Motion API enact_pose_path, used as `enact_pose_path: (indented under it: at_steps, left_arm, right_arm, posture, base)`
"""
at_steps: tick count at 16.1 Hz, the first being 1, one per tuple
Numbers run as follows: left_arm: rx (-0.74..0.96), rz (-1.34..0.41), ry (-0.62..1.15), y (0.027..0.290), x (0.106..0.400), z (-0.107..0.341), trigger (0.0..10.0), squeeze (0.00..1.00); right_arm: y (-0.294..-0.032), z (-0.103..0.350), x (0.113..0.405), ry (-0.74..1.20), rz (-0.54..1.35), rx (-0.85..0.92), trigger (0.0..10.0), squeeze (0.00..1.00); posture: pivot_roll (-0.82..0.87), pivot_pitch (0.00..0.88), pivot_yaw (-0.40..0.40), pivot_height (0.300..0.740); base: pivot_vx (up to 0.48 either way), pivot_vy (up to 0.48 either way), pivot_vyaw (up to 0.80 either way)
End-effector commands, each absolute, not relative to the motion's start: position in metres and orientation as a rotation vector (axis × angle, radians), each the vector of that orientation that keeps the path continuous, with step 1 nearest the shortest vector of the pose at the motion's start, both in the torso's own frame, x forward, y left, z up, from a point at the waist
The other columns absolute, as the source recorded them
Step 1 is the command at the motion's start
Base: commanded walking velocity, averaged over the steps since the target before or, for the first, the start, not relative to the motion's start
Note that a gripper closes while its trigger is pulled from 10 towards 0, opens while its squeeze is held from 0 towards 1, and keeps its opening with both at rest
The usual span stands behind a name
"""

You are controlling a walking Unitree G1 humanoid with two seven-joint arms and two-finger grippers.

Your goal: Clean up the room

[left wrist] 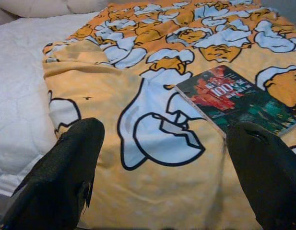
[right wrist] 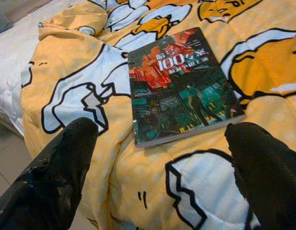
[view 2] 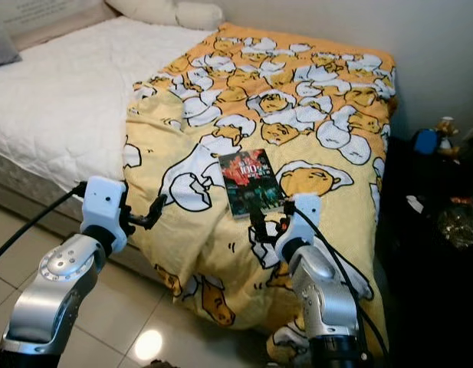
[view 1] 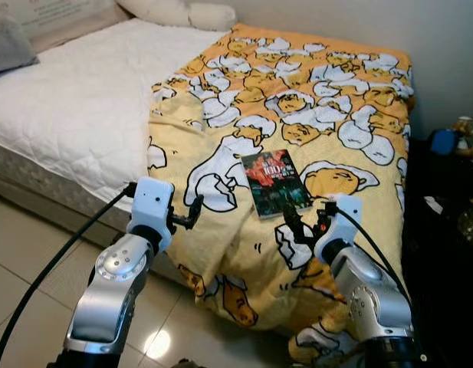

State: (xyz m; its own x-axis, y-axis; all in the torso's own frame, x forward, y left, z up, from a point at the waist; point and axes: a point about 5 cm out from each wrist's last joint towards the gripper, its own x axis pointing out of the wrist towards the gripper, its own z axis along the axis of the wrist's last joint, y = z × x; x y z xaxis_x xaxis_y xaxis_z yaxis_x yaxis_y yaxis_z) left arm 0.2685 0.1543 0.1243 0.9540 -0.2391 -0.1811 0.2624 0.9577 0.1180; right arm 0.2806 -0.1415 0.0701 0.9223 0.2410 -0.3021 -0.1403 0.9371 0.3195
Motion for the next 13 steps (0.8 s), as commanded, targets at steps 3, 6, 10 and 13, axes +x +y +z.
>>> enact_pose_path:
  at_steps: [3,6,10,13]
  left_arm:
    - [0.139,-0.240,0.165,0.1554,0.2705,0.1245,10.0,0.00]
    - [0.137,-0.251,0.166,0.1538,0.2707,0.1242,10.0,0.00]
    - [0.139,-0.262,0.167,0.1533,0.2725,0.1242,10.0,0.00]
    - [0.140,-0.265,0.165,0.1532,0.2731,0.1244,10.0,0.00]
  right_arm:
    - [-0.1442,0.0767,0.2805,0.334,0.190,0.297,10.0,0.00]
    - [-0.1454,0.0768,0.2815,0.338,0.185,0.280,10.0,0.00]
    - [-0.1435,0.0793,0.2837,0.331,0.190,0.275,10.0,0.00]
    - [-0.1433,0.0803,0.2847,0.327,0.193,0.276,10.0,0.00]
  posture:
    - [-0.10,0.000,0.011,0.740]
    - [-0.10,0.000,0.016,0.740]
    - [-0.11,0.000,0.020,0.740]
    - [-0.10,0.000,0.022,0.740]
  base:
    - [0.245,0.000,0.00]
    - [0.255,0.000,0.00]
    - [0.271,0.000,0.00]
    - [0.279,0.000,0.00]
